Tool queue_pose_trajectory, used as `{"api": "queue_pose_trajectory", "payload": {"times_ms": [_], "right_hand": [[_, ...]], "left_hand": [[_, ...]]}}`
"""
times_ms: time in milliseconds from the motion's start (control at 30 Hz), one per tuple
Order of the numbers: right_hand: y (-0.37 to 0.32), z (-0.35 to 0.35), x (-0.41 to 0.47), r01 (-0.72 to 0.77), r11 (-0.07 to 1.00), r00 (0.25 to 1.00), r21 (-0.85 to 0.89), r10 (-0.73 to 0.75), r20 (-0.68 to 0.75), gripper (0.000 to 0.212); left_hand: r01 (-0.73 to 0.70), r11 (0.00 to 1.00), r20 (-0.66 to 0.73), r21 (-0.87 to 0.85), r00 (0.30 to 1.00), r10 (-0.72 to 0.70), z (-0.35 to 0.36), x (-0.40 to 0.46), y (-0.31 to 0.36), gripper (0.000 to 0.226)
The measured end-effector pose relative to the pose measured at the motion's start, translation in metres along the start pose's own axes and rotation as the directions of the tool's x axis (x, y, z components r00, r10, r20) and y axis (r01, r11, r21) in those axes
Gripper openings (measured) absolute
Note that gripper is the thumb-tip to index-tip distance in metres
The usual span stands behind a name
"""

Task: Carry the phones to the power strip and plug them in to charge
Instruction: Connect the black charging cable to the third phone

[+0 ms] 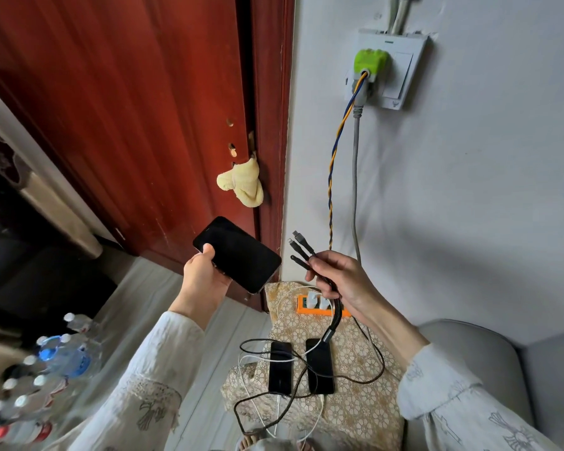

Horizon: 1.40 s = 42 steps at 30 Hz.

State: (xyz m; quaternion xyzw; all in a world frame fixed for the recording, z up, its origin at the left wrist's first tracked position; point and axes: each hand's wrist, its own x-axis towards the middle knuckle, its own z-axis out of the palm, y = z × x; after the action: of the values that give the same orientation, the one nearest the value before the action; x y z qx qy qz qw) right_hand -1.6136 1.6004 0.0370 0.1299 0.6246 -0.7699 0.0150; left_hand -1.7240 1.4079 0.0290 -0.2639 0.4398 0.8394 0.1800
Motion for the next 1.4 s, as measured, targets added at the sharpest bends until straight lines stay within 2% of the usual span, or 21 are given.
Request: {"api": "queue_pose_trajectory", "payload": {"times_ms": [167, 367, 600, 700, 1400], "right_hand": [[-0.001, 0.003, -0.003, -0.011, 0.998, 1.0, -0.066, 0.011, 0.002, 0.015], [0.0, 0.011, -0.004, -0.074, 0.993, 0.997, -0.093, 0.072, -0.019, 0.029], [-0.002, 0.014, -0.002, -0.078, 0.99, 0.996, -0.116, 0.073, -0.045, 0.031], [0.001, 0.016, -0.003, -0.086, 0.991, 0.996, -0.104, 0.082, -0.048, 0.025], [0.002, 0.022, -0.009, -0.118, 0.991, 0.992, -0.063, 0.115, -0.061, 0.03]], "left_hand": [[0.002, 0.995, -0.015, -0.104, 1.0, -0.003, 0.007, -0.004, 0.001, 0.037], [0.04, 0.963, -0.017, -0.267, 0.999, -0.046, 0.011, -0.009, 0.002, 0.037], [0.039, 0.962, 0.038, -0.269, 0.999, -0.029, 0.016, -0.016, 0.001, 0.037], [0.038, 0.965, 0.029, -0.26, 0.999, -0.032, 0.015, -0.018, 0.0, 0.036], [0.031, 0.959, 0.017, -0.282, 0.999, -0.027, 0.01, -0.019, -0.007, 0.035]]}}
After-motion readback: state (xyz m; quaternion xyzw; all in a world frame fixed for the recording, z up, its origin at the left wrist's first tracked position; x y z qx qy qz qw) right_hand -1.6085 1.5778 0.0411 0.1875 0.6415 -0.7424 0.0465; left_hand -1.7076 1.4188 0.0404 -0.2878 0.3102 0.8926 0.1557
